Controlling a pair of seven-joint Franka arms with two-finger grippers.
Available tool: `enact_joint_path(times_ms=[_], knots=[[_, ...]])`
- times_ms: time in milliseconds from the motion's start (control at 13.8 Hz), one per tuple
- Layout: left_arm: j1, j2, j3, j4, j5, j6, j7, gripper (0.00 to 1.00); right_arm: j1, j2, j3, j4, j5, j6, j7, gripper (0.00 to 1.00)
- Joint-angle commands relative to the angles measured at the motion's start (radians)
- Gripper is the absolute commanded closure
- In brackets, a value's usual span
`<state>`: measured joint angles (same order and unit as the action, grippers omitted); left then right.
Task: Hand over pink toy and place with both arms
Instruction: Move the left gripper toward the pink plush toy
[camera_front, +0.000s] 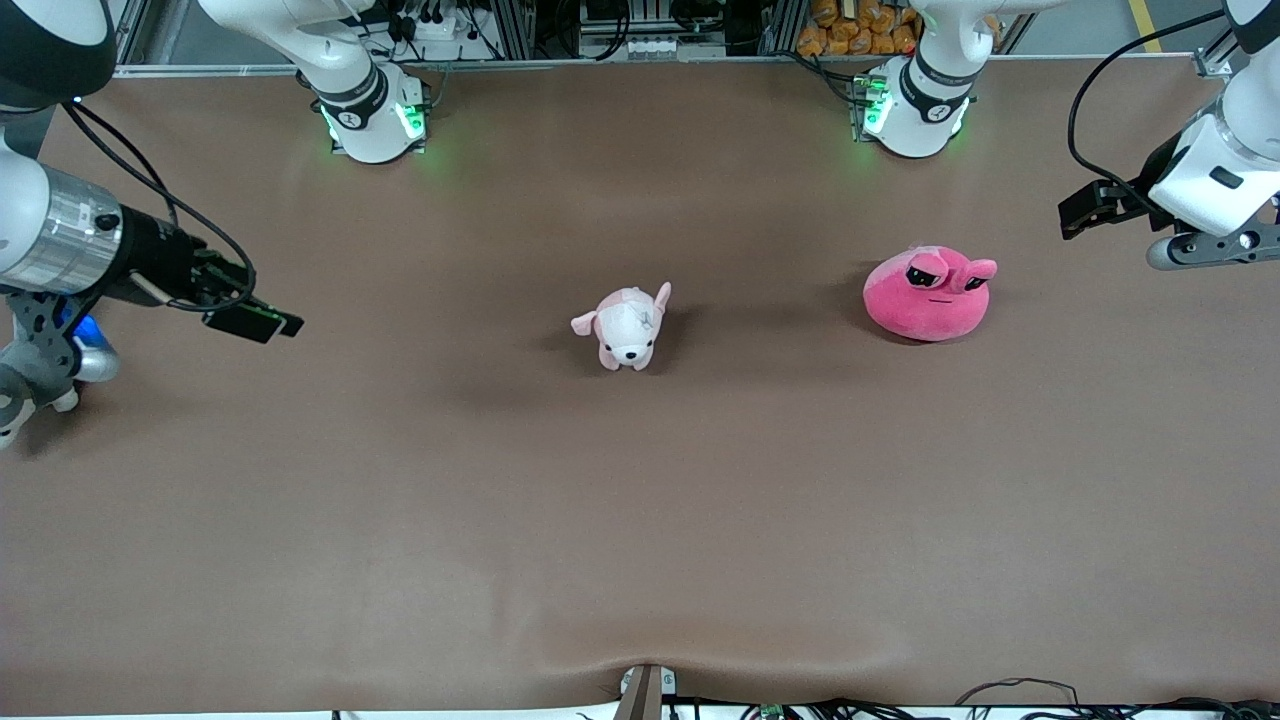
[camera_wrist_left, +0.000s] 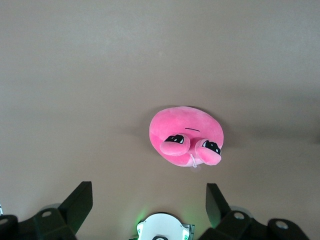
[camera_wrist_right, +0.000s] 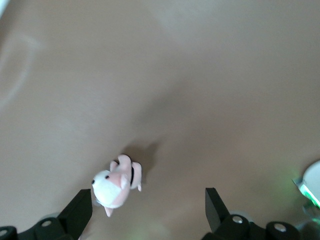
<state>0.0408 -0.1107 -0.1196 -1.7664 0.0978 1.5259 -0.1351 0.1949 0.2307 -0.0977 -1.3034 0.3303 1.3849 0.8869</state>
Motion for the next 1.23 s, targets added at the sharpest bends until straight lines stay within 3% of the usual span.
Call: enact_joint_path(times_ms=[0,433,939,1156], knots=[[0.007,0.005,-0.005,0.001,-0.013,-0.010,-0.004,0.00,0.023,-0.008,0.000,0.004,0.015,-0.067,0.107,0.00],[0.007,0.000,-0.006,0.015,-0.058,-0.009,-0.090,0.00,0.153,-0.007,-0.002,-0.010,0.013,-0.086,0.380,0.00],[0.017,0.009,-0.005,-0.011,-0.059,0.042,-0.228,0.00,0.201,-0.007,0.000,-0.037,0.035,-0.061,0.386,0.00],[0.080,0.009,-0.003,-0.016,-0.143,0.054,-0.360,0.00,0.210,-0.007,-0.002,-0.039,0.035,-0.044,0.386,0.00]])
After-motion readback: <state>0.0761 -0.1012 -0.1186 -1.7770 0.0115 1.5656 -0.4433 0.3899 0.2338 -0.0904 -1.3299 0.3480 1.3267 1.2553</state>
